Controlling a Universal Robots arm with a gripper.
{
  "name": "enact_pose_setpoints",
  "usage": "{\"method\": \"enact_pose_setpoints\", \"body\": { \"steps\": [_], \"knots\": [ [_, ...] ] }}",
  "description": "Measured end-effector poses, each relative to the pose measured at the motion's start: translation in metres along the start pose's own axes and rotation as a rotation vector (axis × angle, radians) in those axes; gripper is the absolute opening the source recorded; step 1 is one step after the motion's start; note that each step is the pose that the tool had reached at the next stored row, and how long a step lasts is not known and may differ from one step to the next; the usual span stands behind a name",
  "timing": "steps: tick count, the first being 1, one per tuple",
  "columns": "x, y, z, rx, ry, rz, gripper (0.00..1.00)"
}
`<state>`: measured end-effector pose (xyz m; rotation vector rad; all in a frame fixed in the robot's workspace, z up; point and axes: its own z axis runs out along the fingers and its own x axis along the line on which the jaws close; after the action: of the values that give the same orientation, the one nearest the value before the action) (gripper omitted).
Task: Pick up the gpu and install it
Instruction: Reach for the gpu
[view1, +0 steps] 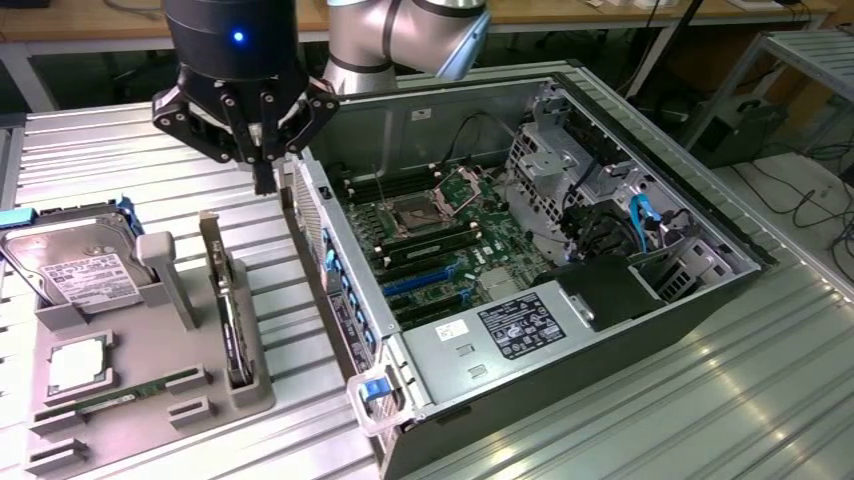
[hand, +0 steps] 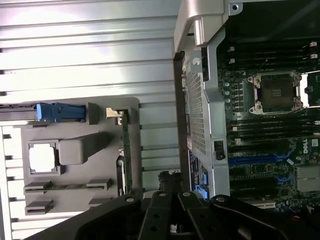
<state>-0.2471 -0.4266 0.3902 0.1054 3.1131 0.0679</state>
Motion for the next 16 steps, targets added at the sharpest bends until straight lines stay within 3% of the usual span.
{"method": "enact_pose_setpoints", "body": {
  "steps": [8, 16],
  "knots": [
    [0.019, -0.0066, -0.0002, 0.0000, 0.0002, -0.003, 0.11],
    [0.045, -0.0141, -0.0004, -0.0001, 0.0004, -0.008, 0.11]
  ]
}}
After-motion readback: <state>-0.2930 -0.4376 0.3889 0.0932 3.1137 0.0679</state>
